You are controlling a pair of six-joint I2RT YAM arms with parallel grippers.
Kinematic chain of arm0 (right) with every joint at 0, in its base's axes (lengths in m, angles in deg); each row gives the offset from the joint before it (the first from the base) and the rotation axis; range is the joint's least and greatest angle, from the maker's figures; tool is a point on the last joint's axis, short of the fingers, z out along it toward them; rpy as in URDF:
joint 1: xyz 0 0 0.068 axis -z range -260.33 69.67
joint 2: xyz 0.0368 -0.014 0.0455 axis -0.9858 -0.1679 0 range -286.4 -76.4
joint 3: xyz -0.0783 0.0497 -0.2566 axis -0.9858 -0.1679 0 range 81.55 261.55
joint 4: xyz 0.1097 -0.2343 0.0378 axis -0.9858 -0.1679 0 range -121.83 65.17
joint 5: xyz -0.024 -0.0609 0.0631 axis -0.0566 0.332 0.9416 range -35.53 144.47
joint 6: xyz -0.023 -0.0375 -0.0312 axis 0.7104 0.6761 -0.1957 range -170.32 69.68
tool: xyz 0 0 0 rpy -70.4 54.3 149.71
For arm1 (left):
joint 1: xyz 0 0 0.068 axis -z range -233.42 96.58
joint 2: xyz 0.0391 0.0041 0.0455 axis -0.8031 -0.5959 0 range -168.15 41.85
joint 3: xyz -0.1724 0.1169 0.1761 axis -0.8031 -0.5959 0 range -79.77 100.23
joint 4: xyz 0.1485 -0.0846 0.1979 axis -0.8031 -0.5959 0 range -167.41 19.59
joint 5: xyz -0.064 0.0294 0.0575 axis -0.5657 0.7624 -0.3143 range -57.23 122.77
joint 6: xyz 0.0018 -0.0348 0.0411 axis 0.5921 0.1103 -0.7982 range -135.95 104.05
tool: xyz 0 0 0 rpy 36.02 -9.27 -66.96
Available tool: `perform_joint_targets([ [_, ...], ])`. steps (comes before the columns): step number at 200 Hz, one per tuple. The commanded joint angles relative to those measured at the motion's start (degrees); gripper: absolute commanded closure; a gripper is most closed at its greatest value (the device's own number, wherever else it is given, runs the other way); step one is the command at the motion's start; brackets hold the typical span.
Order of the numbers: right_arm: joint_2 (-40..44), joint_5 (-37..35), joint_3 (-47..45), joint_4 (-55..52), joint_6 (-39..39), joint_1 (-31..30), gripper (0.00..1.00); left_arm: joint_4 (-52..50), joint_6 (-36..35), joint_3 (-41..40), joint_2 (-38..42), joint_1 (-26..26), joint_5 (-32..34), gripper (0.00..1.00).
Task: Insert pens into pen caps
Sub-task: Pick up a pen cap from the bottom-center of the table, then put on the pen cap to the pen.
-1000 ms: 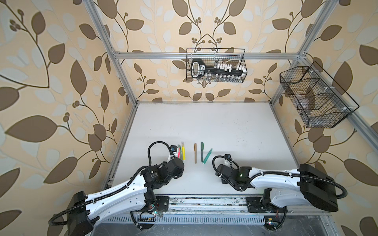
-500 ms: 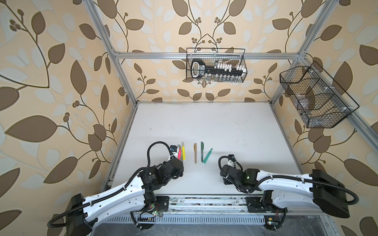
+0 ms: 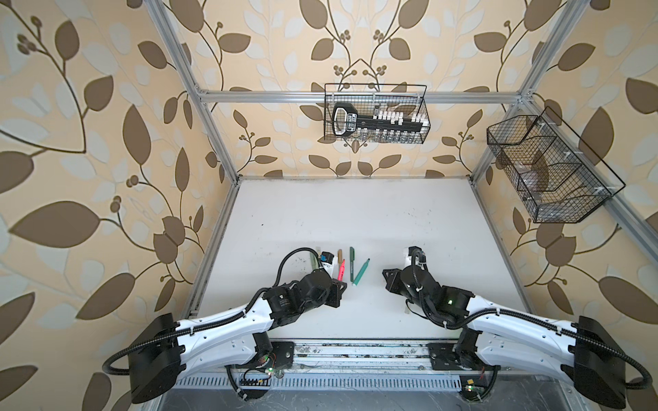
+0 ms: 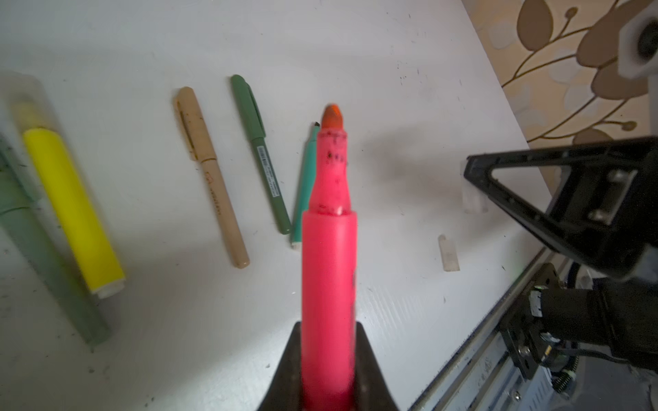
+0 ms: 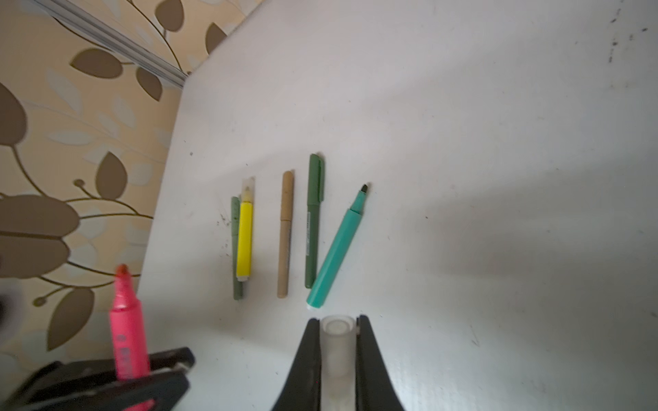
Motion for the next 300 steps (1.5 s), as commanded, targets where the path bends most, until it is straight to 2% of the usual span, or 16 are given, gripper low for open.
perform_joint_targets([
  [1, 1.5, 0.9, 1.1, 6.0, -2.2, 0.3, 0.97, 8.8, -0.7, 2.1, -1.7, 1.3, -2.7, 1.00],
  [70, 1.3, 0.1, 1.2, 16.1, -5.3, -1.0, 0.99, 18.2, -1.7, 2.9, -6.5, 7.5, -0.7, 1.00],
  [108, -0.7, -0.4, 2.4, 18.7, -5.6, -2.3, 1.00, 19.7, -2.1, 3.8, -7.5, 9.4, 0.6, 1.00],
  [300, 3.0, -3.5, 3.8, 15.8, -2.4, -3.1, 1.00, 20.2, -1.3, 2.1, -8.4, 11.0, 2.9, 1.00],
])
